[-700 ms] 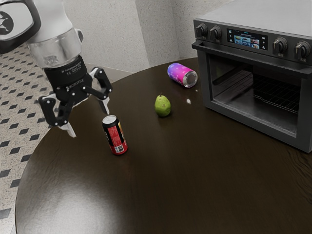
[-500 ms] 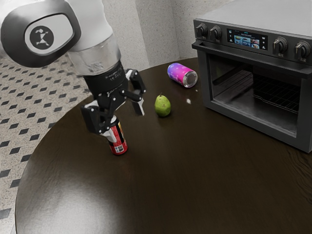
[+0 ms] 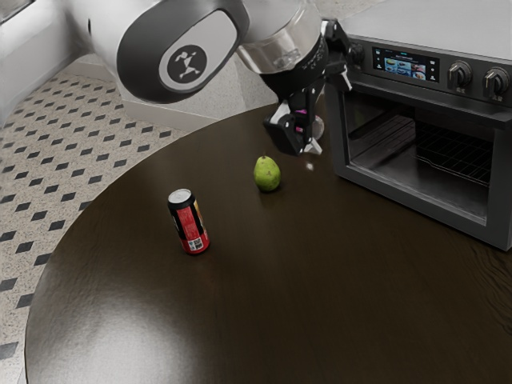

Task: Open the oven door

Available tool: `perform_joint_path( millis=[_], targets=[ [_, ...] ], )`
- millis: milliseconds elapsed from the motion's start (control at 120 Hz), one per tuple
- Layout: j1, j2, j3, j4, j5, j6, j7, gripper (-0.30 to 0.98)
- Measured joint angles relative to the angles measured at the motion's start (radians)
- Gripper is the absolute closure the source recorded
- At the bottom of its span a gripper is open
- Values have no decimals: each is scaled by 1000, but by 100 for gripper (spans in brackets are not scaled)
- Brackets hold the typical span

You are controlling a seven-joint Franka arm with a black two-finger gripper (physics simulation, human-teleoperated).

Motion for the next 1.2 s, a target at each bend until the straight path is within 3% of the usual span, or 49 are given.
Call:
perform_joint_path(
  millis=[383,792,1200],
  targets=[
    [0,95,-7,0,33,168,13,0],
    [63,281,-7,171,32,264,117,0],
    [103,340,-8,189,31,337,245,0]
  ],
)
